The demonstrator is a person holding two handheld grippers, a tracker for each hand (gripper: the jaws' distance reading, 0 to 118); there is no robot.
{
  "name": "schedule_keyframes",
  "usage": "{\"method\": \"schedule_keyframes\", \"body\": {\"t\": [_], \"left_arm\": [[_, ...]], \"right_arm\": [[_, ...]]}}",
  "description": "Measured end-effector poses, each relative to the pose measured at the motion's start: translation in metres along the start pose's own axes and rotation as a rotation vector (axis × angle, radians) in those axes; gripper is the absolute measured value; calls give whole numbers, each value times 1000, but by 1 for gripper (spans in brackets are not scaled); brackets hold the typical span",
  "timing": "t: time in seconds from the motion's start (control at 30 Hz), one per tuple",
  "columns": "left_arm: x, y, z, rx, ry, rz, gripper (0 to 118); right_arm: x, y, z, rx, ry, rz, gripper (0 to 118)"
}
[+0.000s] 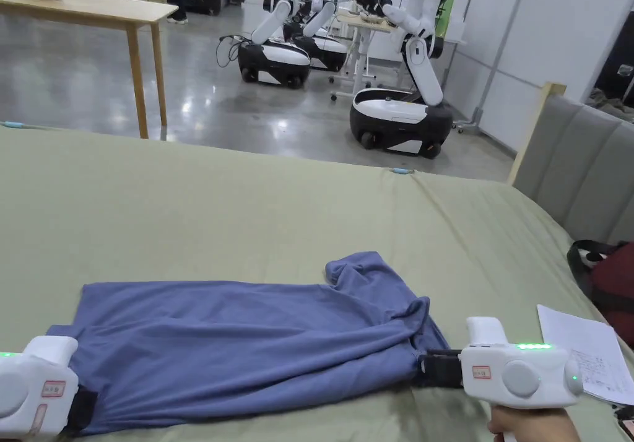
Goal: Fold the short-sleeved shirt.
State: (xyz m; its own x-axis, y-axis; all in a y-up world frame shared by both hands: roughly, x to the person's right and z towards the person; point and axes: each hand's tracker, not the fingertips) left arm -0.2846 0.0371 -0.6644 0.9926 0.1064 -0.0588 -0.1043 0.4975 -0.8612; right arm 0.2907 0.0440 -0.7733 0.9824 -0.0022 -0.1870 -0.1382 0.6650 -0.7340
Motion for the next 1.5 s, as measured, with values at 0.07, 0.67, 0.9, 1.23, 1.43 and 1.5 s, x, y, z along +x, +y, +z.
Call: {"method": "schedule_keyframes", "body": {"t": [0.07, 0.67, 0.9, 1.23, 1.43, 1.5], "left_arm": [[-1, 1, 3, -6, -10, 9, 13], [-7, 20, 68, 41, -86, -50, 12], [-11, 9, 122, 16, -135, -111, 12], [-12, -88, 83, -121, -149, -117, 13], [-16, -77, 108, 107, -22, -142, 115], [-10, -68, 131, 253, -10, -114, 115]], "right_arm": [[0, -3, -15, -42, -7, 33, 102], [7, -13, 70, 43, 93, -43, 7], [15, -46, 136, 11, 126, -100, 7], [4, -152, 156, -75, 141, -136, 10], [-4, -127, 189, 111, 80, -18, 101], [-15, -102, 201, 216, 45, 27, 102]]}}
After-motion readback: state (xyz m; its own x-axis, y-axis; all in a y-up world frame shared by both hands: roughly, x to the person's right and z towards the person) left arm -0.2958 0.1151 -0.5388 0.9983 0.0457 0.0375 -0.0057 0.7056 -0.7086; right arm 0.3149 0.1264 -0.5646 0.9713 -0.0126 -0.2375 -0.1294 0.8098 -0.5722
